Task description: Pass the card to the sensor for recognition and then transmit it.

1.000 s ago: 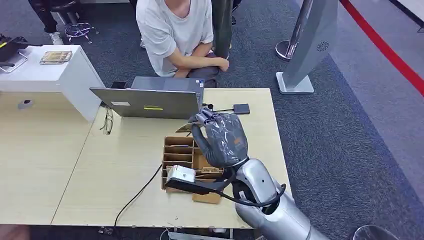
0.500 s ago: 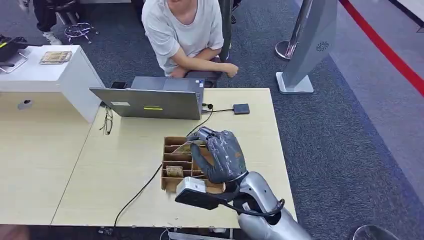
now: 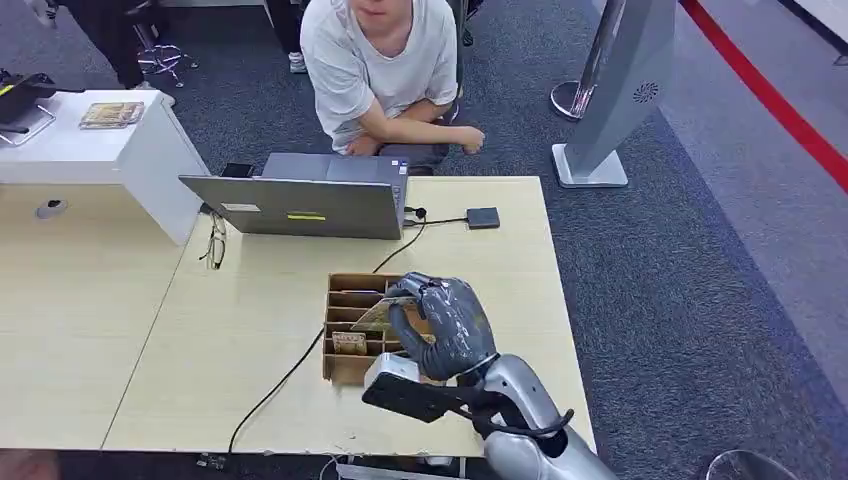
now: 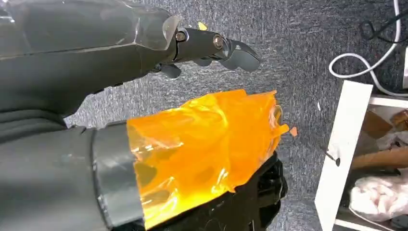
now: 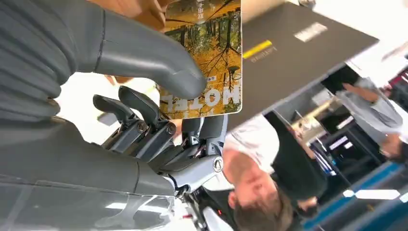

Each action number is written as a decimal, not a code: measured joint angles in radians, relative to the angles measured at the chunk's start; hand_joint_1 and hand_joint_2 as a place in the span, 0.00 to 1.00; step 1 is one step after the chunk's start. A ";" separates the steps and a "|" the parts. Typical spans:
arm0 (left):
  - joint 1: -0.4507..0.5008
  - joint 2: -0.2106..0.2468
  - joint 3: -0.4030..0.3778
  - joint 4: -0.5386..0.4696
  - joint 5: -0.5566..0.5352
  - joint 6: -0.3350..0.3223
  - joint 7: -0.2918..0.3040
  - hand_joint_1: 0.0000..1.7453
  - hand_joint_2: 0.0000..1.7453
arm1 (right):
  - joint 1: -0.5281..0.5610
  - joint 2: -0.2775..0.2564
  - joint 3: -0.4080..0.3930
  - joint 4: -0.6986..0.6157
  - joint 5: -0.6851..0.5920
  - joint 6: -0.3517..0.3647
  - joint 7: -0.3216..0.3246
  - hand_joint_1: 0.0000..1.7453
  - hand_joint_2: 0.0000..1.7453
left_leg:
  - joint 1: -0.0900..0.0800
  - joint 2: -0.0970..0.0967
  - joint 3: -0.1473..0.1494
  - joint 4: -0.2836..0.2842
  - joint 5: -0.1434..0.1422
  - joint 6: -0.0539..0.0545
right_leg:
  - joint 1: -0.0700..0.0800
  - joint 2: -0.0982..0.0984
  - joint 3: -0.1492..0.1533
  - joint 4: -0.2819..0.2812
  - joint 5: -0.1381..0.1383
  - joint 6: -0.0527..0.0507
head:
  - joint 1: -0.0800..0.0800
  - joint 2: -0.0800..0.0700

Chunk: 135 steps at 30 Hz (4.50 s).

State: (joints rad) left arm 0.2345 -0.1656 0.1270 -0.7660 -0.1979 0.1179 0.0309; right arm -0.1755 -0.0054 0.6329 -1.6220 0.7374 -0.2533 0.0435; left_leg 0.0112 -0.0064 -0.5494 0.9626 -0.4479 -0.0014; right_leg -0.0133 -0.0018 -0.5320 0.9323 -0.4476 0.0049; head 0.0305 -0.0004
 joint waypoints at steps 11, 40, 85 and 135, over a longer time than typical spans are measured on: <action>0.001 -0.020 0.052 0.000 -0.030 -0.010 -0.009 0.00 0.00 | 0.021 -0.011 -0.019 0.037 -0.004 0.010 0.006 1.00 1.00 | 0.000 0.000 0.000 0.000 0.000 0.000 | 0.000 0.000 0.000 0.000 0.000 0.000 | 0.000 0.000; 0.021 -0.065 0.178 -0.038 -0.119 -0.065 -0.005 0.00 0.00 | 0.124 -0.080 -0.155 0.055 -0.117 0.064 -0.014 1.00 1.00 | 0.000 0.000 0.000 0.000 0.000 0.000 | 0.000 0.000 0.000 0.000 0.000 0.000 | 0.000 0.000; -0.002 -0.093 0.324 -0.026 -0.204 -0.087 -0.062 0.00 0.00 | 0.188 -0.201 -0.279 0.128 -0.323 0.249 -0.014 1.00 1.00 | 0.000 0.000 0.000 0.000 0.000 0.000 | 0.000 0.000 0.000 0.000 0.000 0.000 | 0.000 0.000; 0.066 -0.066 0.189 -0.082 -0.071 -0.054 0.034 0.00 0.00 | 0.185 -0.245 -0.216 0.181 0.112 0.066 0.142 1.00 1.00 | 0.000 0.000 0.000 0.000 0.000 0.000 | 0.000 0.000 0.001 0.000 0.000 0.000 | 0.000 0.000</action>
State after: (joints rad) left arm 0.3004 -0.2315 0.3162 -0.8484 -0.2689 0.0641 0.0645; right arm 0.0094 -0.2503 0.4165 -1.4412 0.8495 -0.1869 0.1858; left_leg 0.0112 -0.0064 -0.5490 0.9627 -0.4482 -0.0012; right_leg -0.0133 -0.0021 -0.5312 0.9320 -0.4476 0.0049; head 0.0305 -0.0004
